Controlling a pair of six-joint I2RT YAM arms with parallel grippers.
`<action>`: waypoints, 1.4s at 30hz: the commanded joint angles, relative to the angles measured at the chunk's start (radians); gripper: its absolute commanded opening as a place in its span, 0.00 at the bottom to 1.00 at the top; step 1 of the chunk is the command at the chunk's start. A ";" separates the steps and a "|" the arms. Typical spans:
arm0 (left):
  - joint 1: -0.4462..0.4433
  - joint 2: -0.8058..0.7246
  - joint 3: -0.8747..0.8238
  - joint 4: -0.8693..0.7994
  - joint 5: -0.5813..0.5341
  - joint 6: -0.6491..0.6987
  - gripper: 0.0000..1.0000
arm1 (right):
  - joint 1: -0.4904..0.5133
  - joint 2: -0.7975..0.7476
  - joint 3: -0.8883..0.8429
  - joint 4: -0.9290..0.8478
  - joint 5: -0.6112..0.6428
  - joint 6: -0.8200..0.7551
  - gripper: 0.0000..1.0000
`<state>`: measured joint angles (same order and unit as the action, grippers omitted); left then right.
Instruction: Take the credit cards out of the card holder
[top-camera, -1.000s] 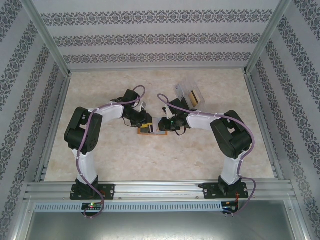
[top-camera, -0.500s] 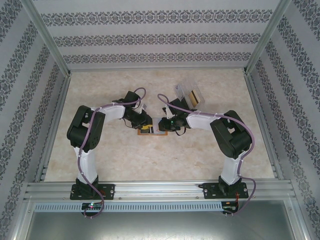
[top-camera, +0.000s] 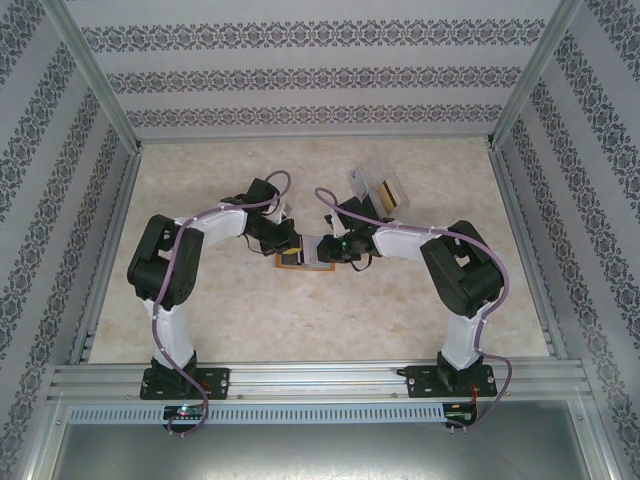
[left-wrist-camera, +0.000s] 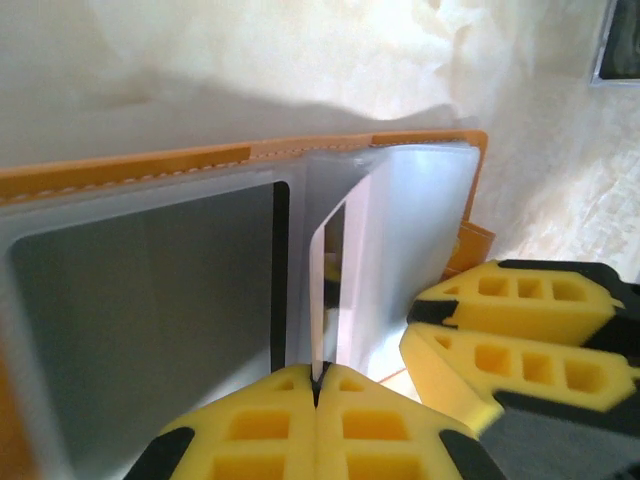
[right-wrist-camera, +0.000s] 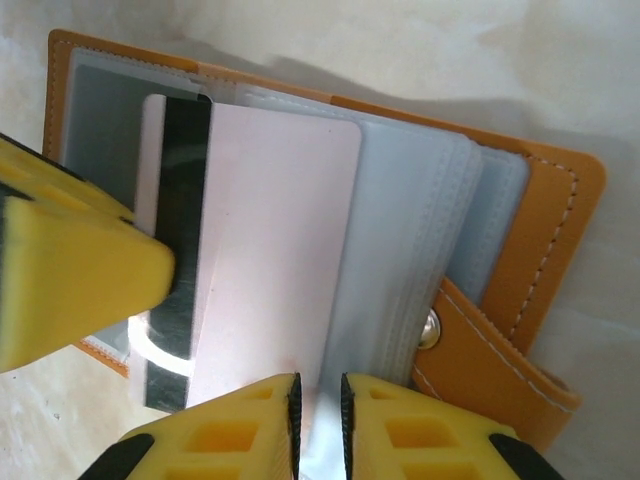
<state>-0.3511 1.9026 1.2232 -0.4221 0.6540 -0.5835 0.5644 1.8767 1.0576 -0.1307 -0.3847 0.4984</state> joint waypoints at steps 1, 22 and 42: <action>0.015 -0.127 -0.009 -0.109 -0.144 0.074 0.00 | -0.014 -0.013 -0.010 -0.021 -0.013 -0.019 0.22; 0.108 -0.544 -0.172 0.295 0.064 -0.139 0.00 | -0.035 -0.278 0.027 0.259 -0.229 0.222 0.75; 0.159 -0.496 -0.252 0.650 0.256 -0.406 0.00 | -0.056 -0.160 0.061 0.677 -0.441 0.572 0.57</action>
<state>-0.2062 1.4036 0.9760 0.1505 0.8753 -0.9535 0.5125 1.7222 1.1240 0.4191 -0.7830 1.0187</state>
